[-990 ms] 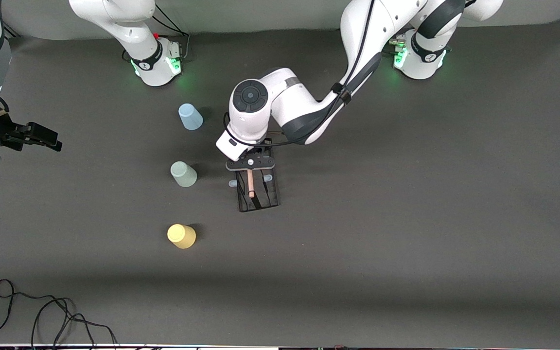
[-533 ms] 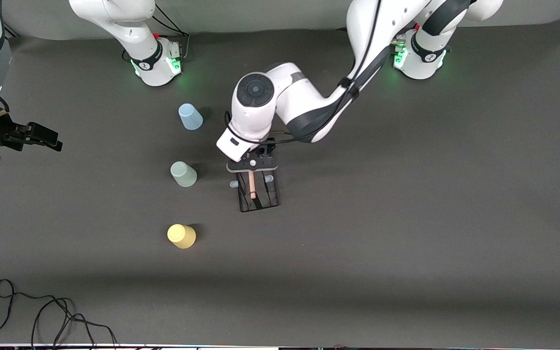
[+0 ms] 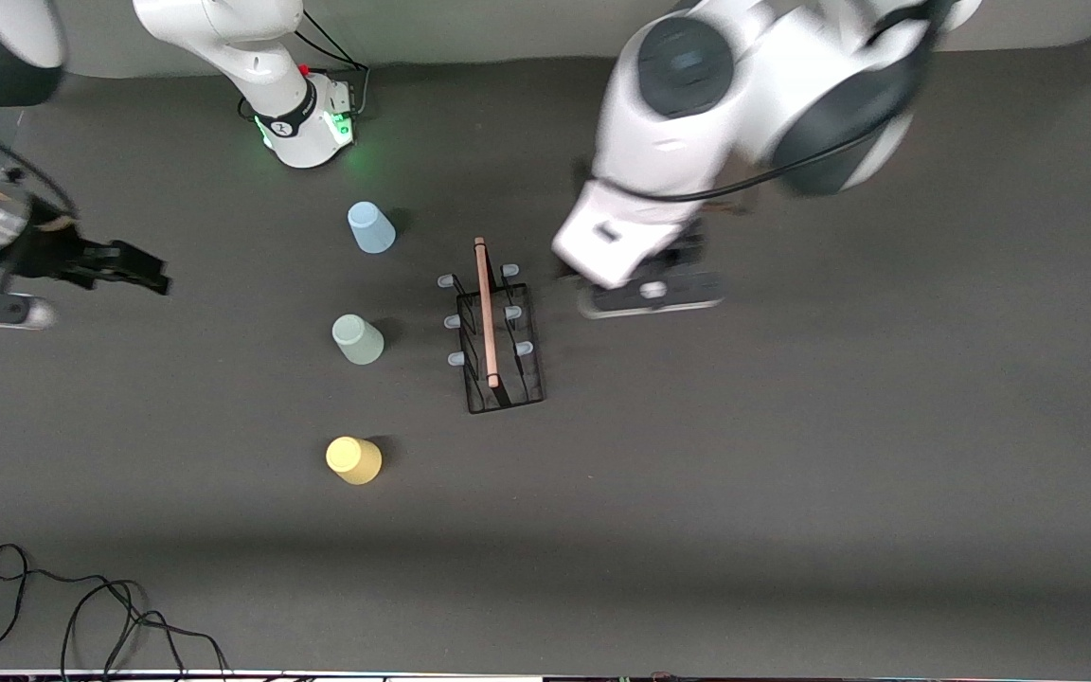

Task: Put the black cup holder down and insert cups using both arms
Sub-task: 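Release the rack and raise the left gripper while the right gripper reaches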

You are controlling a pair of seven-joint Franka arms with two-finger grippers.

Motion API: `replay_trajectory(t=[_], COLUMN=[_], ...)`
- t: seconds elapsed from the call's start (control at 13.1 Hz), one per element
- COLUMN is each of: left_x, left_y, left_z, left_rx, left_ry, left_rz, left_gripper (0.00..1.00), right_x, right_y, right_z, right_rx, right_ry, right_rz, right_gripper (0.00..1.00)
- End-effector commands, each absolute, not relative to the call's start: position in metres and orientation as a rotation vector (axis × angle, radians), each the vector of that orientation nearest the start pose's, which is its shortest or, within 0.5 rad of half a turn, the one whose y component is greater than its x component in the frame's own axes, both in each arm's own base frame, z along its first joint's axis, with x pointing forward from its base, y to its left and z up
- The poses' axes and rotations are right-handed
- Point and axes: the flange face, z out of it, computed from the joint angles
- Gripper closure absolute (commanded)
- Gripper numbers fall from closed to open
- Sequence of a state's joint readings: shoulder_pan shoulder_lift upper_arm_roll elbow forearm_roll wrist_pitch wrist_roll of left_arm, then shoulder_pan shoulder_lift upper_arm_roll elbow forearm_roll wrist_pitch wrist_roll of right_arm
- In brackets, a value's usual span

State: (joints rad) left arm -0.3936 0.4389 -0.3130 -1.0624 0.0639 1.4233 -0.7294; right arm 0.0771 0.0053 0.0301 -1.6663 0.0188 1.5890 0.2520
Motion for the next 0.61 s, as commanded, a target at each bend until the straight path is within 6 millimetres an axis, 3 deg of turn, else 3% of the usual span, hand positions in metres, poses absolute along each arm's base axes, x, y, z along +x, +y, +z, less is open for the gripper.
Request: replay_trajectory(t=[0.0, 0.15, 0.23, 0.53], left_x=[0.558, 0.57, 0.571, 0.548], left_y=[-0.276, -0.192, -0.164, -0.103], left_z=[0.606, 0.603, 0.603, 0.593], left_rx=[-3.127, -3.174, -3.176, -3.151], left_ry=[0.114, 0.142, 0.105, 0.011], left_rz=[0.219, 0.272, 0.269, 0.198], left_gripper=[0.0, 0.0, 0.0, 0.0], right_x=[0.539, 0.528, 0.522, 0.498], right_y=[0.091, 0.104, 0.114, 0.15], right_z=[0.544, 0.508, 0.482, 0.39], right_rx=[-3.111, -3.103, -3.099, -3.068], right_ry=[0.288, 0.301, 0.314, 0.345], right_rz=[0.091, 0.036, 0.013, -0.099], right_gripper=[0.0, 0.0, 0.0, 0.0])
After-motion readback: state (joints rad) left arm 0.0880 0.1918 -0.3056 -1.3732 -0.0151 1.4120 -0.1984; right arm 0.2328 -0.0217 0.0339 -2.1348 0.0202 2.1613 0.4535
